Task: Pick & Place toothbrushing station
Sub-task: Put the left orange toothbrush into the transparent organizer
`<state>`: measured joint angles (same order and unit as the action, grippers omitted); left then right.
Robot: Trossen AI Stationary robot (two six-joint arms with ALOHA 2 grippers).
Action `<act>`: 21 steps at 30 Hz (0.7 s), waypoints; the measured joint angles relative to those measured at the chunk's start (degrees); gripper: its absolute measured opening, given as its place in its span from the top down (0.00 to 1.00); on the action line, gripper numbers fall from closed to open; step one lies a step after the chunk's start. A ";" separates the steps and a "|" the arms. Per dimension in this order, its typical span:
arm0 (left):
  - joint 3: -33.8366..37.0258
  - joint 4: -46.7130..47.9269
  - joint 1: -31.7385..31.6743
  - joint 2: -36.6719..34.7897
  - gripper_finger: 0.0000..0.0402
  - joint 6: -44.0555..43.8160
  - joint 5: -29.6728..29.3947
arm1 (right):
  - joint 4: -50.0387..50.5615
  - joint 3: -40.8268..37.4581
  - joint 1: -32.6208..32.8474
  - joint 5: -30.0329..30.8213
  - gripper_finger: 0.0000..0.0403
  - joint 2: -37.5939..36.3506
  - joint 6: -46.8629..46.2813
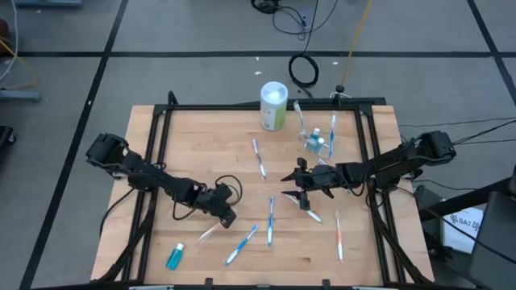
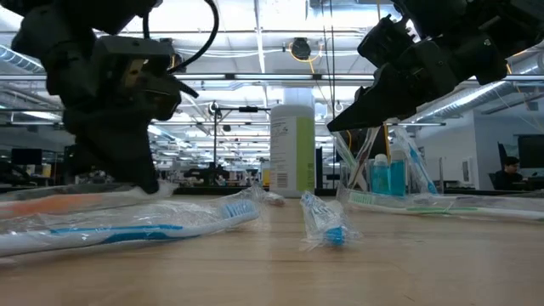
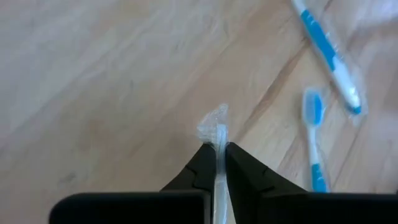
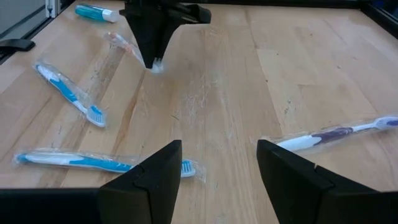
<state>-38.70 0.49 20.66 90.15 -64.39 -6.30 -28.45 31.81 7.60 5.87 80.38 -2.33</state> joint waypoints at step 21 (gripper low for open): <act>-0.17 -36.61 -18.52 -0.22 0.92 27.02 5.94 | 23.68 0.04 0.02 0.26 0.50 -13.88 -5.26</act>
<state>-38.86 -36.12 2.14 89.93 -37.37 -0.37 -4.77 31.86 7.62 6.13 66.50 -7.59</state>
